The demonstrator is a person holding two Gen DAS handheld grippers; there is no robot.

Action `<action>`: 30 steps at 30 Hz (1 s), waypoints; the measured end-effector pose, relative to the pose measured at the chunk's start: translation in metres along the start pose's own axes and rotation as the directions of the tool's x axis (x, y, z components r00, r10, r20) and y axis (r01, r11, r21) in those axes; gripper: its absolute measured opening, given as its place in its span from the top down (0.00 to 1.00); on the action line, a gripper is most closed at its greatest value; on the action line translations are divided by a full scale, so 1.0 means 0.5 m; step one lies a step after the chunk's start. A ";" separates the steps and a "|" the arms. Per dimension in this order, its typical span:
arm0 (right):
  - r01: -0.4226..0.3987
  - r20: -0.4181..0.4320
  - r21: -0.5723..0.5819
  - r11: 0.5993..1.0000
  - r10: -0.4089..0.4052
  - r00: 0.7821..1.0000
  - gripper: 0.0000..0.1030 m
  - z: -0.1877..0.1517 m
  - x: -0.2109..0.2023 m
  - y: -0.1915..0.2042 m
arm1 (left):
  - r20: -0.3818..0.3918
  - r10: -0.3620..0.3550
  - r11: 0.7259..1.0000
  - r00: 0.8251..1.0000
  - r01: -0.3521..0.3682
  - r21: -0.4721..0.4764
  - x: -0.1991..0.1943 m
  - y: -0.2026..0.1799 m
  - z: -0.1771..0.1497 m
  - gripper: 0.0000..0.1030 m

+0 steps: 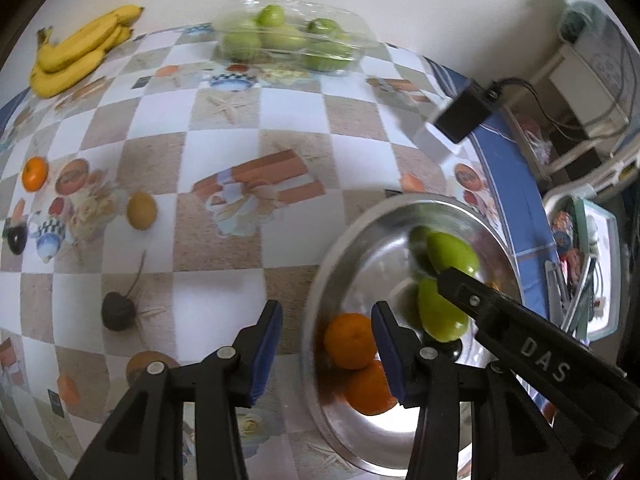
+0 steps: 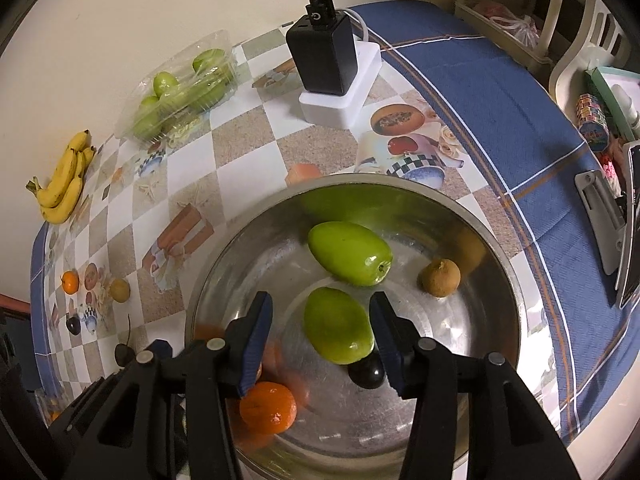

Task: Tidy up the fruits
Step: 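Carry the mandarin and mango over the steel bowl and open both tools, then lift both open tools out of the bowl back over the table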

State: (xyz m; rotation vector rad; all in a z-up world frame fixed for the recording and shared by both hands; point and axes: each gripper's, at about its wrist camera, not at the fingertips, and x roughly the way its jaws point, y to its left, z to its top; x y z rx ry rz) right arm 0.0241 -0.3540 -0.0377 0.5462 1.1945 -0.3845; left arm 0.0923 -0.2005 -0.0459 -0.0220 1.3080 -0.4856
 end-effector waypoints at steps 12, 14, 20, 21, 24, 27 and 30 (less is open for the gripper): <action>-0.001 0.001 -0.035 0.999 0.001 1.000 0.50 -0.001 -0.002 0.016 | 0.059 0.072 0.986 0.996 -0.062 -0.157 -0.028 0.088 0.014 0.51; -0.001 0.002 -0.041 0.999 0.001 1.000 0.50 -0.001 -0.003 0.020 | 0.064 0.076 0.982 0.995 -0.064 -0.177 -0.032 0.100 0.015 0.51; 0.002 0.001 -0.050 0.999 -0.002 1.000 0.50 -0.002 -0.003 0.025 | 0.069 0.085 0.973 0.994 -0.068 -0.220 -0.039 0.123 0.017 0.51; 0.003 0.000 -0.051 0.999 -0.003 1.000 0.50 -0.002 -0.003 0.026 | 0.067 0.086 0.972 0.994 -0.069 -0.224 -0.039 0.126 0.017 0.51; 0.009 -0.004 -0.051 0.999 -0.009 1.000 0.49 -0.003 0.001 0.027 | 0.057 0.100 0.967 0.993 -0.084 -0.242 -0.037 0.136 0.016 0.37; 0.016 -0.007 -0.052 0.999 -0.017 1.000 0.36 -0.003 0.006 0.026 | 0.051 0.116 0.961 0.992 -0.099 -0.259 -0.033 0.146 0.015 0.30; 0.013 -0.011 -0.060 0.998 -0.014 1.000 0.35 -0.003 0.011 0.029 | 0.045 0.140 0.954 0.989 -0.122 -0.274 -0.031 0.155 0.013 0.21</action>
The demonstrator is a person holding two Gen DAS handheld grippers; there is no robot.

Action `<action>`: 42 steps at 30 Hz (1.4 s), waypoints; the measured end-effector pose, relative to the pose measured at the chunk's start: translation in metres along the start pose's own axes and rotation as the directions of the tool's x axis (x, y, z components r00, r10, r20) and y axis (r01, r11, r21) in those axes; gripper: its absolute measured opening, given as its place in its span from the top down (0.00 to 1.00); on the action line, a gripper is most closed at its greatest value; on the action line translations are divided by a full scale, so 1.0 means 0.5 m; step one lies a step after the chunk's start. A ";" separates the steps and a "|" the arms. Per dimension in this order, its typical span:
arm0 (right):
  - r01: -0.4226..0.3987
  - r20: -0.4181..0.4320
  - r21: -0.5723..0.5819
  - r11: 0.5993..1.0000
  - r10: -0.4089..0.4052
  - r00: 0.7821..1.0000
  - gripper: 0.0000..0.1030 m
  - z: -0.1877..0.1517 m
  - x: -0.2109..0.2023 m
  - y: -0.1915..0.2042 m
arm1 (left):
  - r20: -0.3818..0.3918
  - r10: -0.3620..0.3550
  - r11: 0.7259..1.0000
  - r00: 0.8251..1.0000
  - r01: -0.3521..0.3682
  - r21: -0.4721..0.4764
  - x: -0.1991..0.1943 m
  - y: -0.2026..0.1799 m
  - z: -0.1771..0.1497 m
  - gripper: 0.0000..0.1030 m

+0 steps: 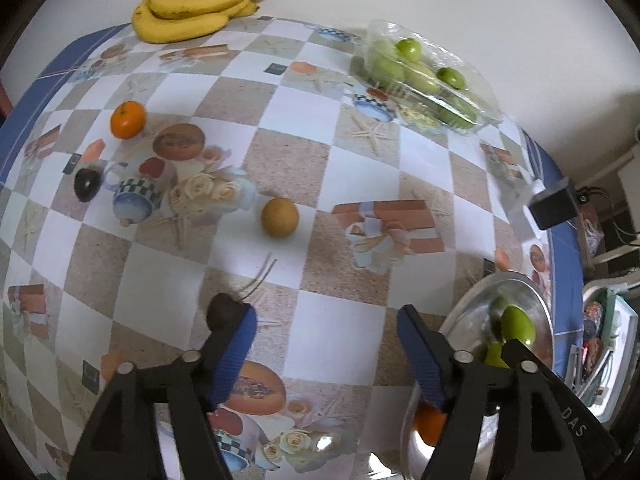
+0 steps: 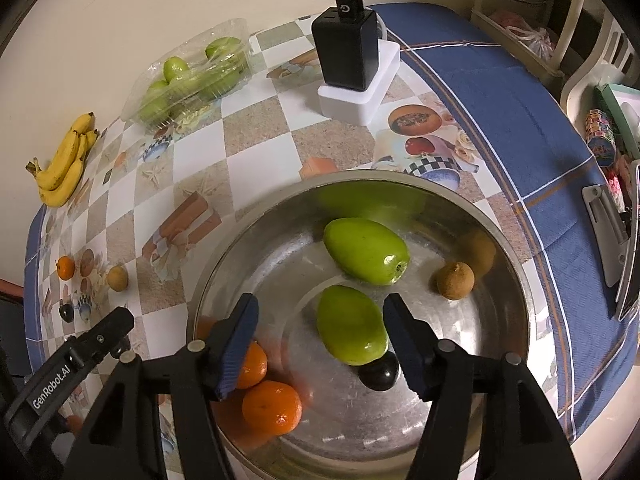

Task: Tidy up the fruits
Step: 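Lift both open tools out of the bowl back over the table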

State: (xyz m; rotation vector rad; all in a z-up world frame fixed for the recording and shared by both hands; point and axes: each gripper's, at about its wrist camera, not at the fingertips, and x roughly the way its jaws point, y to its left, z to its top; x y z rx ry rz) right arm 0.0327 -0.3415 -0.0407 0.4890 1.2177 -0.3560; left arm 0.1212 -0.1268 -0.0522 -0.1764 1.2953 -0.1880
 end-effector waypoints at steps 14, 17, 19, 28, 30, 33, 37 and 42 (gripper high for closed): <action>0.034 0.006 -0.044 0.998 -0.034 0.999 0.09 -0.004 0.015 0.012 | 0.016 0.076 0.996 0.997 -0.075 -0.052 0.010 0.035 0.000 0.00; 0.039 0.014 -0.046 0.998 -0.038 0.999 0.06 -0.004 0.014 0.011 | 0.007 0.086 0.995 0.996 -0.085 -0.056 0.012 0.039 -0.001 0.00; 0.043 0.019 -0.050 0.998 -0.042 0.999 0.00 -0.005 0.014 0.011 | 0.002 0.093 0.994 0.996 -0.092 -0.062 0.014 0.042 -0.001 0.00; 0.018 0.045 -0.051 0.999 -0.016 0.999 0.00 -0.002 0.004 0.017 | 0.029 0.101 0.993 0.995 -0.099 -0.066 -0.003 0.050 0.003 0.00; 0.012 0.053 -0.049 0.999 -0.009 0.999 0.00 -0.001 0.001 0.018 | 0.047 0.110 0.993 0.993 -0.107 -0.051 -0.011 0.051 0.008 0.00; -0.013 0.063 -0.049 0.999 0.016 0.998 0.00 0.000 -0.006 0.022 | 0.069 0.133 0.991 0.989 -0.131 -0.030 -0.024 0.059 0.016 0.00; -0.039 0.068 -0.059 0.997 0.043 0.997 0.00 -0.002 -0.009 0.037 | 0.107 0.207 0.978 0.973 -0.206 -0.020 -0.039 0.083 0.031 0.00; -0.036 0.047 -0.096 0.995 0.041 0.998 0.00 -0.006 0.002 0.067 | 0.123 0.266 0.964 0.956 -0.262 -0.046 -0.052 0.128 0.043 0.00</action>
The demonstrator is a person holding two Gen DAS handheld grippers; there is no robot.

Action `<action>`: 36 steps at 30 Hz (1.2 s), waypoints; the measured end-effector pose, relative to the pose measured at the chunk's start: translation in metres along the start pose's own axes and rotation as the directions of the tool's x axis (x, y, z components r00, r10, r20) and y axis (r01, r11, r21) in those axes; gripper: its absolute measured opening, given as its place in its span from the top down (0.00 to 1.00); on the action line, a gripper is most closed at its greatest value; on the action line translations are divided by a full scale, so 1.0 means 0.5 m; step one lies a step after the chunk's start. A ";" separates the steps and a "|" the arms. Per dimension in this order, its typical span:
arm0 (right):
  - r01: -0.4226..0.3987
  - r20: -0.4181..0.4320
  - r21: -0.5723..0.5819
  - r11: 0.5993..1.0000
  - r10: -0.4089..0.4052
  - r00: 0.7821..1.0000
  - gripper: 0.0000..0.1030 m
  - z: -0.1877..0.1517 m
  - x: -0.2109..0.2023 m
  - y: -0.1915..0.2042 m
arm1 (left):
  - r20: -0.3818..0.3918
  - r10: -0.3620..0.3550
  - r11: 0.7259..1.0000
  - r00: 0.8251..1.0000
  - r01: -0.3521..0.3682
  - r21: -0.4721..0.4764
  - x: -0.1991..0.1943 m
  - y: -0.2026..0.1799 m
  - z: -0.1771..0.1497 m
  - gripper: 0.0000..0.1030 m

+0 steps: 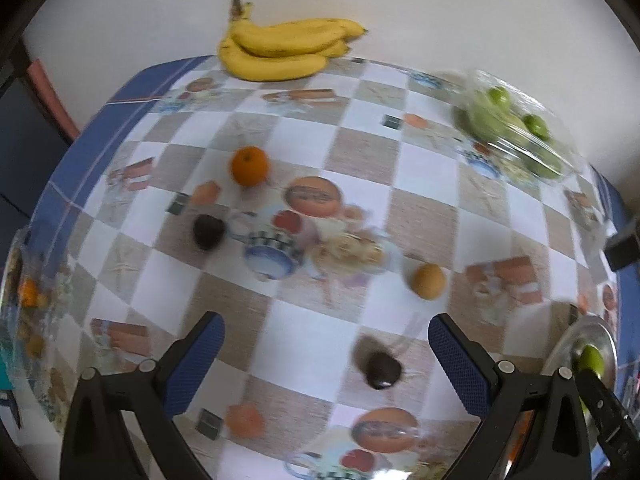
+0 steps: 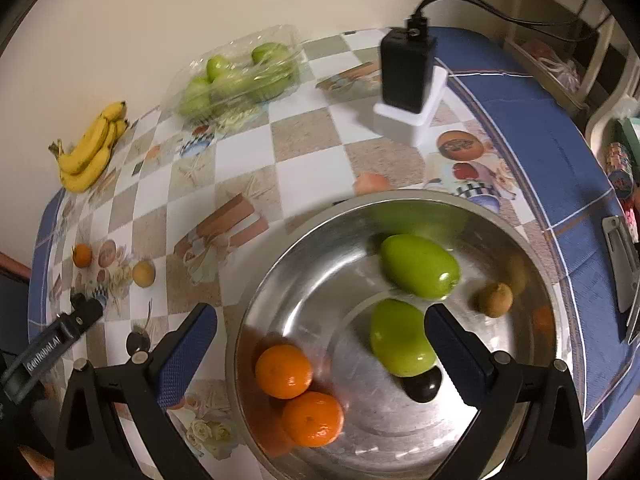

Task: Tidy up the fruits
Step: 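Lift both open tools out of the bowl back over the table, then grasp a dark plum with the right tool while the left tool grasps a small yellow fruit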

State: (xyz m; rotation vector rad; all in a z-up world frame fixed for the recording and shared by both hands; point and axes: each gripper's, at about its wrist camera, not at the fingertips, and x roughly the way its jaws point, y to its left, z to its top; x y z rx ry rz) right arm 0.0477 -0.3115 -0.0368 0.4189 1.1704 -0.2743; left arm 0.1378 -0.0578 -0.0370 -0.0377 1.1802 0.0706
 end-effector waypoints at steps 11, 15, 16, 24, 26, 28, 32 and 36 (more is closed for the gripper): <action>-0.033 -0.053 -0.104 0.994 0.027 0.998 0.00 -0.018 0.029 0.092 | -0.039 0.086 0.990 0.996 -0.090 -0.109 0.032 0.088 0.013 0.00; -0.060 -0.082 -0.128 0.990 0.049 0.995 0.00 -0.024 0.042 0.130 | -0.053 0.053 0.987 0.997 -0.060 -0.148 0.038 0.115 0.017 0.00; -0.064 -0.085 -0.134 0.989 0.053 0.995 0.00 -0.026 0.042 0.137 | -0.055 0.051 0.986 0.997 -0.059 -0.158 0.039 0.121 0.016 0.00; -0.115 -0.102 -0.162 0.980 0.099 0.990 0.00 -0.035 0.052 0.193 | -0.036 0.028 0.980 0.999 -0.034 -0.194 0.045 0.168 0.015 0.00; -0.131 -0.106 -0.167 0.977 0.114 0.988 0.00 -0.037 0.055 0.207 | -0.023 0.023 0.981 0.999 -0.027 -0.190 0.041 0.175 0.017 0.00; -0.142 -0.107 -0.175 0.974 0.124 0.986 0.00 -0.039 0.058 0.222 | -0.014 0.019 0.983 1.000 -0.022 -0.185 0.038 0.179 0.018 0.00; -0.160 -0.122 -0.194 0.968 0.139 0.983 0.00 -0.048 0.067 0.253 | -0.019 0.002 0.984 1.000 -0.005 -0.176 0.039 0.184 0.018 0.00; -0.184 -0.141 -0.211 0.960 0.156 0.978 0.00 -0.059 0.077 0.282 | -0.026 -0.010 0.988 1.000 0.006 -0.152 0.043 0.180 0.016 0.00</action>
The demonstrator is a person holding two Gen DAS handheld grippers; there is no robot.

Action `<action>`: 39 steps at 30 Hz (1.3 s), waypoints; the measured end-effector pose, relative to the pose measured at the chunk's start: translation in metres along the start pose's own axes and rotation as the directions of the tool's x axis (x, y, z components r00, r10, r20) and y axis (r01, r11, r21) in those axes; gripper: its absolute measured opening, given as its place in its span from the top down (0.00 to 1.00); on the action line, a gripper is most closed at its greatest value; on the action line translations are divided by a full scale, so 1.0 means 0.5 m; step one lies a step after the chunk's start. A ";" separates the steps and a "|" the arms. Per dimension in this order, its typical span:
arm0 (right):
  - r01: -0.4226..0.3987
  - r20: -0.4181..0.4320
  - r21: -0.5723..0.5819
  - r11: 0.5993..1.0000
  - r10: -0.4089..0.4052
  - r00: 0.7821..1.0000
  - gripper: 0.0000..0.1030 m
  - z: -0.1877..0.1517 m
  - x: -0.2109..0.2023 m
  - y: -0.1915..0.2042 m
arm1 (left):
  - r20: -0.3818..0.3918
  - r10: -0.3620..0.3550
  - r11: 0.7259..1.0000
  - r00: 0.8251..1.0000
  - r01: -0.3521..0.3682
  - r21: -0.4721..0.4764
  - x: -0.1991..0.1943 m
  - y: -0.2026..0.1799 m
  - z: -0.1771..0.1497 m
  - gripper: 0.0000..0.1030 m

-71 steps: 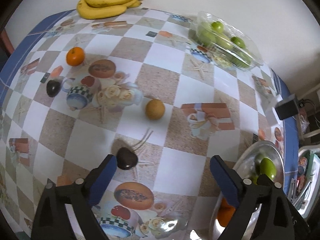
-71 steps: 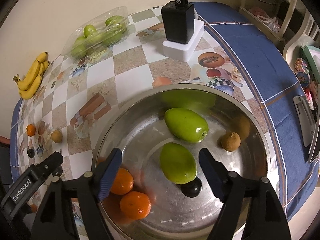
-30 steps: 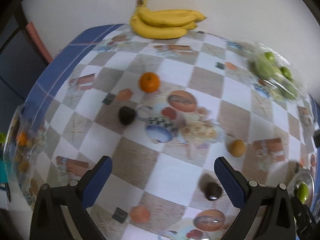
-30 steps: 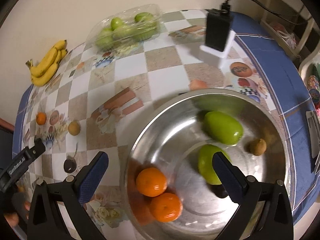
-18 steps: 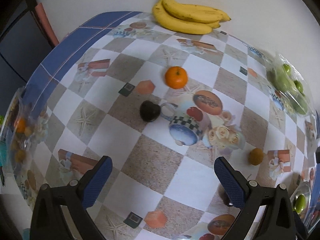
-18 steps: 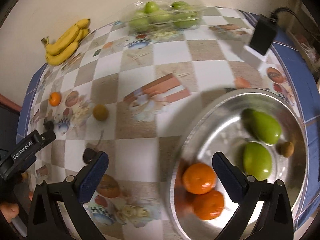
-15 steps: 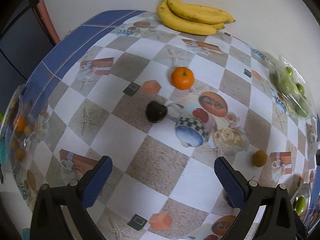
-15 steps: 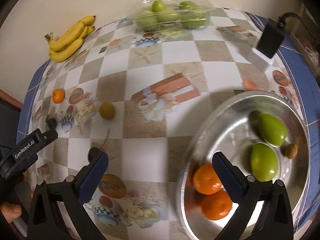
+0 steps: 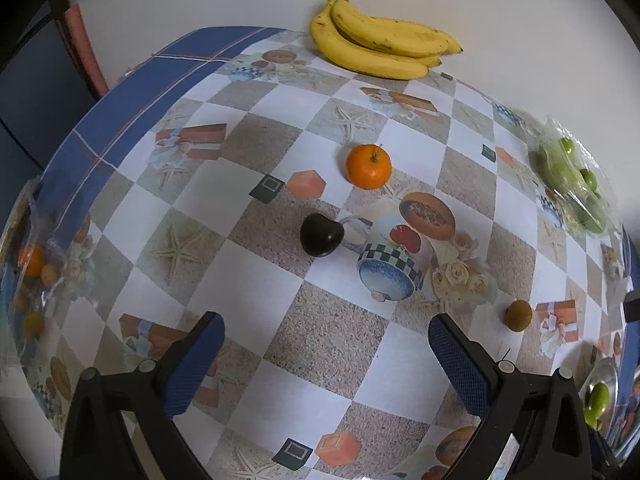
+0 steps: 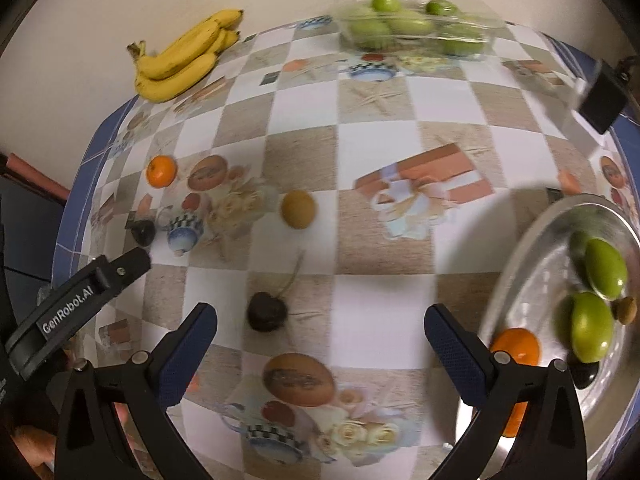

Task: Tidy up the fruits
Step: 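Grasp a dark plum with the right tool while the left tool grasps a small yellow fruit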

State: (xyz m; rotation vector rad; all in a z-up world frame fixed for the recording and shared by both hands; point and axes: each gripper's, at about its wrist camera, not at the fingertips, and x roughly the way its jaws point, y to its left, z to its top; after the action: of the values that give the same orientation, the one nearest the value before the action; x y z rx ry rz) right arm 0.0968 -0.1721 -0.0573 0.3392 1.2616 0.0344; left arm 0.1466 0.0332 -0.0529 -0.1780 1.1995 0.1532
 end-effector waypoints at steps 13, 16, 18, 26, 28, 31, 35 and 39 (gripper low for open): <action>-0.059 -0.052 -0.036 0.998 0.058 0.997 0.33 -0.008 0.048 0.044 | -0.071 -0.064 0.997 0.995 0.067 0.045 0.019 -0.002 0.006 0.00; -0.066 -0.058 -0.038 0.997 0.064 0.996 0.42 -0.009 0.054 0.046 | -0.086 -0.082 0.996 0.993 0.086 0.039 0.023 -0.003 0.007 0.00; -0.063 -0.056 -0.034 0.997 0.061 0.997 0.47 -0.008 0.055 0.046 | -0.088 -0.093 0.995 0.992 0.096 0.037 0.023 -0.004 0.007 0.00; -0.058 -0.062 -0.022 0.998 0.056 0.997 0.67 -0.004 0.062 0.040 | -0.101 -0.114 0.993 0.988 0.117 0.027 0.026 -0.009 0.009 0.00; -0.069 -0.065 -0.016 0.998 0.067 0.996 0.72 -0.003 0.063 0.040 | -0.104 -0.115 0.993 0.988 0.118 0.025 0.027 -0.009 0.010 0.00; -0.069 -0.068 -0.020 0.997 0.067 0.995 0.73 -0.003 0.061 0.041 | -0.106 -0.116 0.993 0.988 0.119 0.020 0.028 -0.009 0.010 0.00; -0.088 -0.063 -0.009 0.996 0.087 0.994 0.74 0.000 0.054 0.039 | -0.104 -0.119 0.993 0.987 0.121 0.014 0.027 -0.010 0.011 0.01; -0.100 -0.029 0.001 0.995 0.100 0.995 0.74 0.009 0.029 0.025 | -0.097 -0.130 0.991 0.987 0.133 0.026 0.025 -0.017 0.014 0.01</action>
State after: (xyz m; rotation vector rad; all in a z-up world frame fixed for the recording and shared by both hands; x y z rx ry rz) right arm 0.1075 -0.1581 -0.0661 0.4021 1.2725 0.1256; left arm 0.1591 0.0267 -0.0619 -0.2374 1.2800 0.0097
